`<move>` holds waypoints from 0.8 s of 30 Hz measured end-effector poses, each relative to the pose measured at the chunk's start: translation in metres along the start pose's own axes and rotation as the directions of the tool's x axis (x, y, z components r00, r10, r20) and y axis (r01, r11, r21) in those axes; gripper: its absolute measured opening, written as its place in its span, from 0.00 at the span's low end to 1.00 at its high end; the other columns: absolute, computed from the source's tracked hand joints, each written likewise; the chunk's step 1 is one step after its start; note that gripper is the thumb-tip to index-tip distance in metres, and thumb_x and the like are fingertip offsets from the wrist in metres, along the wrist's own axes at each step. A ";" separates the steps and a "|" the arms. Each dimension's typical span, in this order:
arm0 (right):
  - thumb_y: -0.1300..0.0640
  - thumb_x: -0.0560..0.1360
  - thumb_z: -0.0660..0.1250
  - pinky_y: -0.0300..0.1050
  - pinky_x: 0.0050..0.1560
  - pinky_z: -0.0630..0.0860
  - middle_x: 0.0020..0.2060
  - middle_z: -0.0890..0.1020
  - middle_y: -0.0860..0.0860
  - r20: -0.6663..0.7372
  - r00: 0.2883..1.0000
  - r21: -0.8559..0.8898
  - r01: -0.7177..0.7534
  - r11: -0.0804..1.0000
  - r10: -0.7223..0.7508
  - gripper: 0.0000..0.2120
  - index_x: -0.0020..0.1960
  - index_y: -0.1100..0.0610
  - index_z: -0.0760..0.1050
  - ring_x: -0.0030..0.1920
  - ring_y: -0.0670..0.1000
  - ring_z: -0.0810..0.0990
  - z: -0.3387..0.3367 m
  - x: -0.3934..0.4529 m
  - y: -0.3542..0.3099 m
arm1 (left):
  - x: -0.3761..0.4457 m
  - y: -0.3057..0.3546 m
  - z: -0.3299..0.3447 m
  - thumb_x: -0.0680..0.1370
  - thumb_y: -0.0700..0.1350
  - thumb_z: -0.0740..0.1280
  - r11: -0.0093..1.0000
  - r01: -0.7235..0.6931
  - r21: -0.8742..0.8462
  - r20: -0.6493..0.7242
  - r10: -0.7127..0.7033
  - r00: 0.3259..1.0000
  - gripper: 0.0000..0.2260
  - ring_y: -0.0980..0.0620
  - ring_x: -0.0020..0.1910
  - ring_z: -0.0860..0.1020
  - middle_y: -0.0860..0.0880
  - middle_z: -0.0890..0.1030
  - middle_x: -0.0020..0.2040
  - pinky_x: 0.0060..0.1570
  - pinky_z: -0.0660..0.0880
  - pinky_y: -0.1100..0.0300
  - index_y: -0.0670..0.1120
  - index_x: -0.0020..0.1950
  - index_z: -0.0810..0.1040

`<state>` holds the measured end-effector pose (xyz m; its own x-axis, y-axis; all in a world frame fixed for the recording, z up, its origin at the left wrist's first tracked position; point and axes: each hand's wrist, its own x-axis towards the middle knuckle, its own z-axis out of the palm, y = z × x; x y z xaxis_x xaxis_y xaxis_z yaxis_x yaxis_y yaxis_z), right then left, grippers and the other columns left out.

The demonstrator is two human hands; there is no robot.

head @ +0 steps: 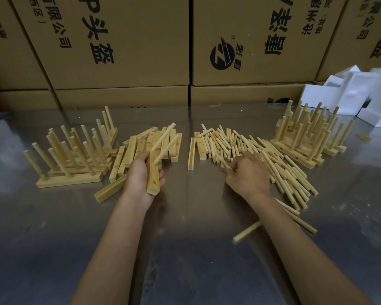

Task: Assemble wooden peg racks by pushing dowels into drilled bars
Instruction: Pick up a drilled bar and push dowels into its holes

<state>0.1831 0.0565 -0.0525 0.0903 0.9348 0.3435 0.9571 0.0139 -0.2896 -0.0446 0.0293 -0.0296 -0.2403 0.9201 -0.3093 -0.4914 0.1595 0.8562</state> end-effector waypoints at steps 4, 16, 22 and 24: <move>0.61 0.77 0.65 0.40 0.34 0.68 0.40 0.81 0.47 0.023 0.998 0.314 0.049 0.948 -0.060 0.07 0.50 0.51 0.78 0.38 0.49 0.78 -0.024 -0.010 0.004 | -0.003 0.002 0.003 0.85 0.51 0.58 1.000 -0.004 -0.021 0.017 0.004 1.000 0.14 0.55 0.24 0.68 0.49 0.72 0.30 0.20 0.67 0.67 0.44 0.54 0.79; 0.64 0.77 0.66 0.49 0.41 0.71 0.40 0.76 0.54 0.032 0.882 0.750 0.290 0.594 -0.471 0.10 0.52 0.55 0.84 0.39 0.51 0.73 -0.040 -0.054 -0.055 | -0.008 -0.005 0.014 0.83 0.50 0.59 0.994 -0.092 0.053 -0.035 0.094 0.995 0.20 0.54 0.25 0.69 0.50 0.71 0.29 0.27 0.67 0.62 0.47 0.36 0.82; 0.65 0.78 0.66 0.34 0.39 0.66 0.39 0.73 0.48 -0.046 0.863 0.703 0.385 0.598 -0.502 0.08 0.53 0.58 0.82 0.37 0.45 0.70 -0.045 -0.060 -0.061 | -0.007 -0.008 0.014 0.83 0.50 0.60 0.993 -0.104 0.061 -0.087 0.109 0.990 0.10 0.54 0.27 0.71 0.50 0.71 0.31 0.30 0.69 0.62 0.46 0.48 0.77; 0.66 0.78 0.66 0.34 0.38 0.65 0.39 0.73 0.48 -0.042 0.861 0.721 0.378 0.581 -0.508 0.08 0.53 0.59 0.82 0.37 0.45 0.70 -0.046 -0.060 -0.060 | -0.008 -0.008 0.015 0.83 0.50 0.60 0.992 -0.104 0.068 -0.093 0.111 0.990 0.11 0.54 0.28 0.71 0.50 0.71 0.32 0.30 0.69 0.61 0.45 0.50 0.77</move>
<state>0.1327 -0.0163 -0.0146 -0.3964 0.7824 0.4803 0.3916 0.6173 -0.6823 -0.0261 0.0256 -0.0278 -0.3697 0.8949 -0.2498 -0.4052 0.0867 0.9101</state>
